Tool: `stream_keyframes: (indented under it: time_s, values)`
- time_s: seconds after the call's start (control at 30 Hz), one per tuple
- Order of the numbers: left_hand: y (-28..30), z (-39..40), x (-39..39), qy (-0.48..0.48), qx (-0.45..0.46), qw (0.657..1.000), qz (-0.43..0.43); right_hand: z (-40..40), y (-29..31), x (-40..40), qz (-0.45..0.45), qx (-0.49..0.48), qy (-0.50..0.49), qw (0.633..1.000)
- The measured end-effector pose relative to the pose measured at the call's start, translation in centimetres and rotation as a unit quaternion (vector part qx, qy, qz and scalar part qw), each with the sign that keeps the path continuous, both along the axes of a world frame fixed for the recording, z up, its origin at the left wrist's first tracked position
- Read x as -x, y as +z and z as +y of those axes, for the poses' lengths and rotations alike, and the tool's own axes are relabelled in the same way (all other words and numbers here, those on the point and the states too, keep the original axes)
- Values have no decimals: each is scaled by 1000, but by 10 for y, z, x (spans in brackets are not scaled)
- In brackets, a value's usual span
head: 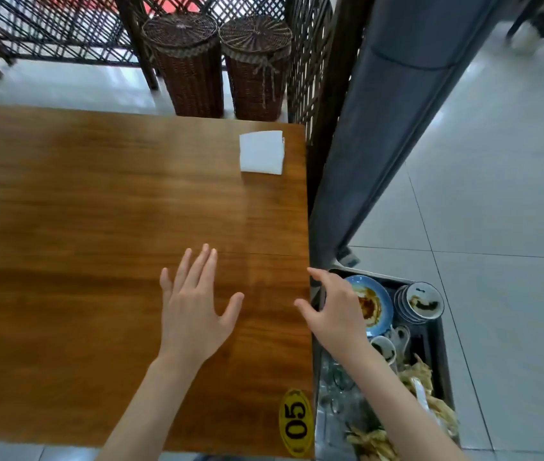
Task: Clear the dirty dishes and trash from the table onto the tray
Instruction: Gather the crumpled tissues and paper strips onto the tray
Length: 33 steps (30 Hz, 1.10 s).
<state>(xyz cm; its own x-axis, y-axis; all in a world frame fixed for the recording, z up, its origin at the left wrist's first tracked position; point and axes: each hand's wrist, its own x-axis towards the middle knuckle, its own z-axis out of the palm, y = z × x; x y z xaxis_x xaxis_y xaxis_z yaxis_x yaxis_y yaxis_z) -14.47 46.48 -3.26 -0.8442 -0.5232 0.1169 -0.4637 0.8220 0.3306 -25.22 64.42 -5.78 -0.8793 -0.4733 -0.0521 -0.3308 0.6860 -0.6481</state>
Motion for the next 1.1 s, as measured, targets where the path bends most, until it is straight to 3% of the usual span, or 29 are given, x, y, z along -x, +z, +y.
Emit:
stream_keyframes:
  time_s: [0.43,0.73,1.1]
  values:
    - [-32,-156,58,-60,5,996,-63,-148,-17,43,-1,-85,-38,996]
    - [-82,-189,114,-84,-13,992,-97,-193,-39,123,22,-118,-82,989]
    - [-99,-197,111,-93,-25,992,-82,-205,-49,195,54,-132,-95,985]
